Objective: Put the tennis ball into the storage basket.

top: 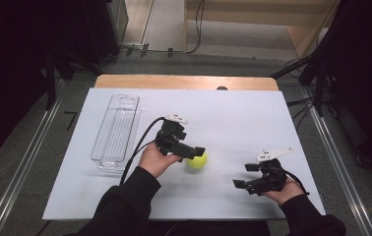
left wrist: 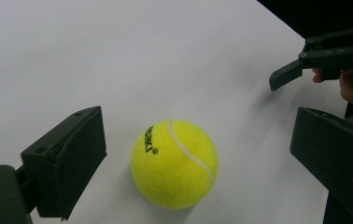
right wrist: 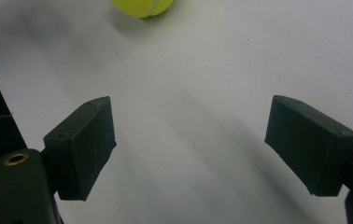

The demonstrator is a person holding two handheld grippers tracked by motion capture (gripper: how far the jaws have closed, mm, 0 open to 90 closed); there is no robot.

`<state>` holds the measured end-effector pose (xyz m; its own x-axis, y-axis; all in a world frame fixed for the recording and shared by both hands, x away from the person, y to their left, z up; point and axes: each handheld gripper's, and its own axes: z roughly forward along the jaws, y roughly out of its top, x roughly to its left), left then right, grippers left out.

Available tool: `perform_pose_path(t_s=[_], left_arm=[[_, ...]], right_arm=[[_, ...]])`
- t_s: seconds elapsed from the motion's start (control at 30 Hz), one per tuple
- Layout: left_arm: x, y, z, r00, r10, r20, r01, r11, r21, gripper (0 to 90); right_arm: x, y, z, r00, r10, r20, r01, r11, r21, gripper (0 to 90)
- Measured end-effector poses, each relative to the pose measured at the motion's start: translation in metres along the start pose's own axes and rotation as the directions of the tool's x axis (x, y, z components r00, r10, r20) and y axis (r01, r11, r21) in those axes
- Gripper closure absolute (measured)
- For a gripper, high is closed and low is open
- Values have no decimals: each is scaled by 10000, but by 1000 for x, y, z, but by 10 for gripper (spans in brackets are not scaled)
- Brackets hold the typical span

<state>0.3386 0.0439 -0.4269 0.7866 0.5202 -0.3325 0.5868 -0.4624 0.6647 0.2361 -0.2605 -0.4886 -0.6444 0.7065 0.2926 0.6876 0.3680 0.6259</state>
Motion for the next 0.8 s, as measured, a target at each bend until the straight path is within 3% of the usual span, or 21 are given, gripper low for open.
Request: perform_pose_path(t_s=[0.37, 0.8], left_arm=[[1, 3, 16, 9998, 104, -166, -103, 9999, 92, 47], [0, -1, 21, 9969, 411, -667, -401, 9991, 160, 49]], right_arm=[[0, 0, 0, 10000, -9, 26, 9, 10000, 49, 140], [2, 0, 1, 9999, -99, -33, 99, 9999, 100, 139]])
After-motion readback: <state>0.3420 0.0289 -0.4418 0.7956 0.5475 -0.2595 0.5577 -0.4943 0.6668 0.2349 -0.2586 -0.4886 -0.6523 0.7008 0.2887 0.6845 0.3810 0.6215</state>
